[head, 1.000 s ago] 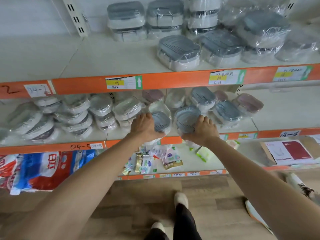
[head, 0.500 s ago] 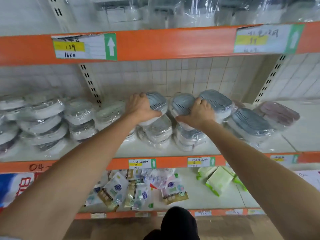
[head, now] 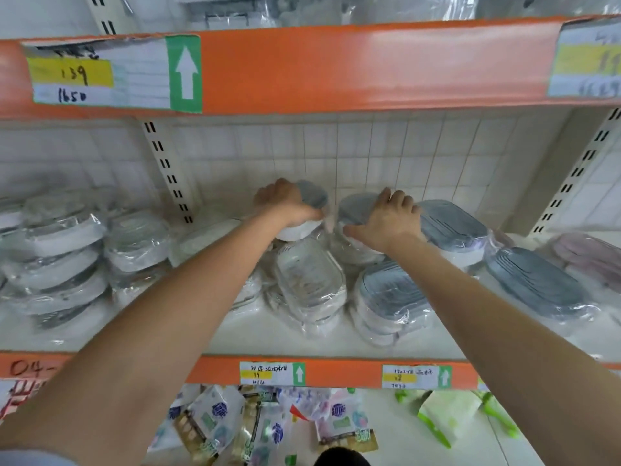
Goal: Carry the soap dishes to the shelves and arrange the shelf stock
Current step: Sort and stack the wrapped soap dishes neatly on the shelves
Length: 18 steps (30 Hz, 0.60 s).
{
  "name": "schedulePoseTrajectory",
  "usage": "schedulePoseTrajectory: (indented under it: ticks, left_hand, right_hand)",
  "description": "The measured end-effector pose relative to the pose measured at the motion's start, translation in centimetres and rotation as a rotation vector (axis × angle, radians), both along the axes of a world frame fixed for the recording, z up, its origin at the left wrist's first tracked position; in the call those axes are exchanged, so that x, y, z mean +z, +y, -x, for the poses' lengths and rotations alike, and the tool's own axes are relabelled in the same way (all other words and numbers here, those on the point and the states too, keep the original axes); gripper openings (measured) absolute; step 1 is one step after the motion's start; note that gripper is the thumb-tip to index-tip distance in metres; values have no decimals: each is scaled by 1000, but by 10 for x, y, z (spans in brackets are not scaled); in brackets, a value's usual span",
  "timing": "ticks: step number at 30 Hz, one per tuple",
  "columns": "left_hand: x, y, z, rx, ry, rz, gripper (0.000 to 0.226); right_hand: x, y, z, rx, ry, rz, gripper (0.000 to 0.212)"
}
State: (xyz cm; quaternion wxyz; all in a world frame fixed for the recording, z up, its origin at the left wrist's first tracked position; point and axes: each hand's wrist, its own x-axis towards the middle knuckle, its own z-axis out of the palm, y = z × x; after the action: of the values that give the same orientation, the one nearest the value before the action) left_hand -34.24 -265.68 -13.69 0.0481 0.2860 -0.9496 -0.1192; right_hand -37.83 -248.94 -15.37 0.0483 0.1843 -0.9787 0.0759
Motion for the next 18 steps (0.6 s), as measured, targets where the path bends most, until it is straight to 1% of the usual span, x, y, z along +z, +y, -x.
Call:
schedulePoseTrajectory:
  ticks: [2, 5, 8, 12, 15, 18]
  left_hand:
    - [-6, -2, 3, 14, -9, -28, 99]
    - [-10, -8, 2, -10, -14, -13, 92]
    - [-16, -16, 0, -54, -48, 94, 96]
    - [-22, -10, -6, -64, -54, 131, 103]
    - [-17, -5, -11, -156, 15, 184, 91]
    - [-10, 7, -21, -269, 55, 238, 71]
  right_hand:
    - [-6, -4, 3, 4, -11, -6, 98]
    - [-16, -8, 5, 8, -11, -17, 99]
    - [-20, -9, 5, 11, 3, -31, 100]
    - [-16, -5, 4, 30, -17, -35, 104]
    - [-13, -2, -2, 66, 21, -40, 101]
    - [-6, -1, -13, 149, 99, -51, 80]
